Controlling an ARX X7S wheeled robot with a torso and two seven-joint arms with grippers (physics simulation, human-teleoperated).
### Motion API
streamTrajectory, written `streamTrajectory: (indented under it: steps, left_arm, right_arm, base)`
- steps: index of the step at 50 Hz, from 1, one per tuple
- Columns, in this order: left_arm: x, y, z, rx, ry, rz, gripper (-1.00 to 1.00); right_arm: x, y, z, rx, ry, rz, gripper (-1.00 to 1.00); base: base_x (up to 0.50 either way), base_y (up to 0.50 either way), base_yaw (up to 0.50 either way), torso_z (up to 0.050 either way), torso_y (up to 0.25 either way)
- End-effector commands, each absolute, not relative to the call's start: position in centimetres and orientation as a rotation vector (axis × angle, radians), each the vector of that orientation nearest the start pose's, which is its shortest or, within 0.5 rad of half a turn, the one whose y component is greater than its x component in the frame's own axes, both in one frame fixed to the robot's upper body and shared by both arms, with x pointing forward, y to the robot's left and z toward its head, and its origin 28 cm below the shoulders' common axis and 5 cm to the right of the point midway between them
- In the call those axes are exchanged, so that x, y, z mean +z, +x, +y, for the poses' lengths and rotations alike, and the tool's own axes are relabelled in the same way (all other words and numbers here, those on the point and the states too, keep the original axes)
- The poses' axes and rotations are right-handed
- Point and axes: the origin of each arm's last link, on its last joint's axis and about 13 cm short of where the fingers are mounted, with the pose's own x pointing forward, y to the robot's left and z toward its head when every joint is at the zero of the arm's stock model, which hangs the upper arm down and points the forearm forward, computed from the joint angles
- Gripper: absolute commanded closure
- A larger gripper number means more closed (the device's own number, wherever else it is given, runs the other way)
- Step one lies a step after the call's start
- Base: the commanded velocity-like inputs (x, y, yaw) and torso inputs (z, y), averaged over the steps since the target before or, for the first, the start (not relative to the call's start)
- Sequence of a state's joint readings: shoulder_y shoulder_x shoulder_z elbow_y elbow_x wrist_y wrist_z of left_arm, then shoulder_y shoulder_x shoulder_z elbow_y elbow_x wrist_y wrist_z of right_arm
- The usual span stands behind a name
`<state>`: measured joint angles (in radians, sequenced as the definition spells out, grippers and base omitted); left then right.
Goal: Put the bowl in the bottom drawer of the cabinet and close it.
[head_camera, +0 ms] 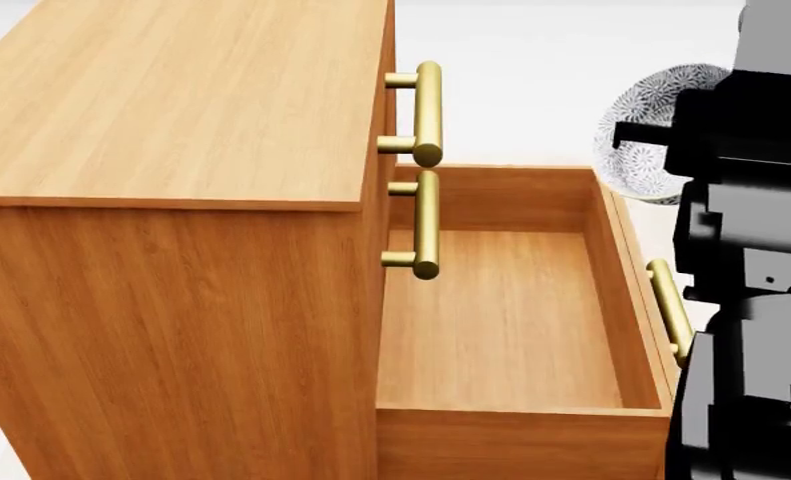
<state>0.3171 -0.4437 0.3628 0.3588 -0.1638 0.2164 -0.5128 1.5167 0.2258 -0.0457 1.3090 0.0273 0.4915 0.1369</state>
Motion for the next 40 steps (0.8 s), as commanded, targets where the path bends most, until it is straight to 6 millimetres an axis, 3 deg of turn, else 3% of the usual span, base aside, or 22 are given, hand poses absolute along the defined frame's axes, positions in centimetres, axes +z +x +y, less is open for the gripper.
streamTrajectory:
  steps: [1,40]
  left_arm:
    - [3.8,12.5,21.4,0.024,0.043,-0.148,-1.00]
    - [3.8,12.5,21.3,0.024,0.044,-0.150,-1.00]
  right_arm:
    - [24.3,42.2,-18.5,-0.306,-0.047,0.290,1.00]
    - [22.5,42.4,-16.2,-0.220,-0.070,0.328,1.00]
  base:
    - [0.00,0.00,0.00,0.000,0.000]
    - [0.00,0.00,0.00,0.000,0.001]
